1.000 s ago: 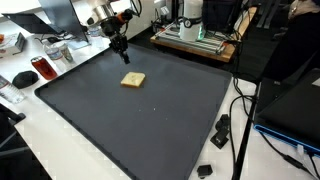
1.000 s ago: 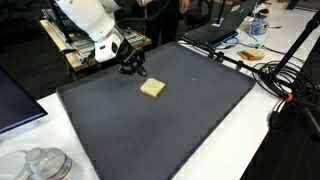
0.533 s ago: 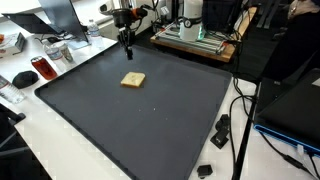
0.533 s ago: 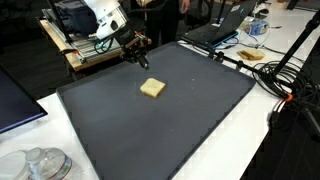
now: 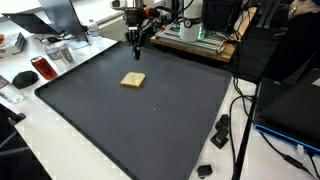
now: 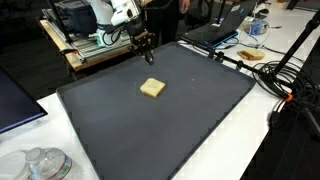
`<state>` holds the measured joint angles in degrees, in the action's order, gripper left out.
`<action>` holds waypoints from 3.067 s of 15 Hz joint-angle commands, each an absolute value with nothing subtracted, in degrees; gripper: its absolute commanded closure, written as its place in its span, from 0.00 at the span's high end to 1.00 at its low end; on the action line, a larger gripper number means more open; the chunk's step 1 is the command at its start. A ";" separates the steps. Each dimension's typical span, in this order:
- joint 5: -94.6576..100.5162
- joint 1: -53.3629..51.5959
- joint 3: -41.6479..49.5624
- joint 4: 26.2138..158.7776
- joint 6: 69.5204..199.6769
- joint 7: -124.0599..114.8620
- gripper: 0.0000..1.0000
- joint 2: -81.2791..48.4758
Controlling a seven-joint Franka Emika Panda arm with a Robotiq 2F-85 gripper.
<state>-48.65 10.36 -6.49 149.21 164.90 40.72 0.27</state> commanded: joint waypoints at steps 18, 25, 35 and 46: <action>-3.45 4.67 -4.88 149.61 162.65 3.34 0.05 2.79; 13.74 1.27 -5.52 142.14 148.96 -13.94 0.05 2.71; 11.23 -5.04 -7.36 137.07 139.19 -8.83 0.05 3.28; 1.74 -6.12 -4.10 143.88 140.19 9.90 0.05 16.11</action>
<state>5.33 -5.82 -6.32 140.08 140.33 4.86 10.53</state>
